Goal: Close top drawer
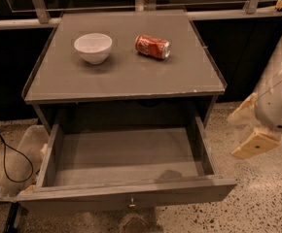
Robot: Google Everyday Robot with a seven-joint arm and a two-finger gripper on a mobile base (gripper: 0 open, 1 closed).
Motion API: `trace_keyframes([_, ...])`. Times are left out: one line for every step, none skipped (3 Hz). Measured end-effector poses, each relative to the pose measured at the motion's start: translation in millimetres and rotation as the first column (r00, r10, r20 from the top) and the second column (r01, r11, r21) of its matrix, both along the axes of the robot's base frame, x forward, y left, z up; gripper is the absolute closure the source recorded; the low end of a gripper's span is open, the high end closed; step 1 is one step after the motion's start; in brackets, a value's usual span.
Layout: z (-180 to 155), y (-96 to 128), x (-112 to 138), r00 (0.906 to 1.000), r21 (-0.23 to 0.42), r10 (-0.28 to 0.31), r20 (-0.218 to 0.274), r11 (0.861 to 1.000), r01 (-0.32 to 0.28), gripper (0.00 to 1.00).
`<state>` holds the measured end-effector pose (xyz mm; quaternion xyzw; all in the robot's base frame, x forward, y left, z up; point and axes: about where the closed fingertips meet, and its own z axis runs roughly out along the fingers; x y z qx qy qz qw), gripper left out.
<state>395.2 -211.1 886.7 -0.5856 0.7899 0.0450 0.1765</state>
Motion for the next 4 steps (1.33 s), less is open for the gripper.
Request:
trace_keyframes([-5,0,-3,1.0000,-0.003,-0.001,-0.010,1.000,0.001,0.65])
trace_keyframes([-5,0,-3,1.0000,-0.003,-0.001,-0.009,1.000,0.001,0.88])
trace_keyframes([-26,10,-2,0.9984,0.055,-0.017,-0.053,0.998,0.019,1.00])
trace_keyframes([-69,36,-3,0.9947,0.134,-0.020,-0.101,0.990,0.034,1.00])
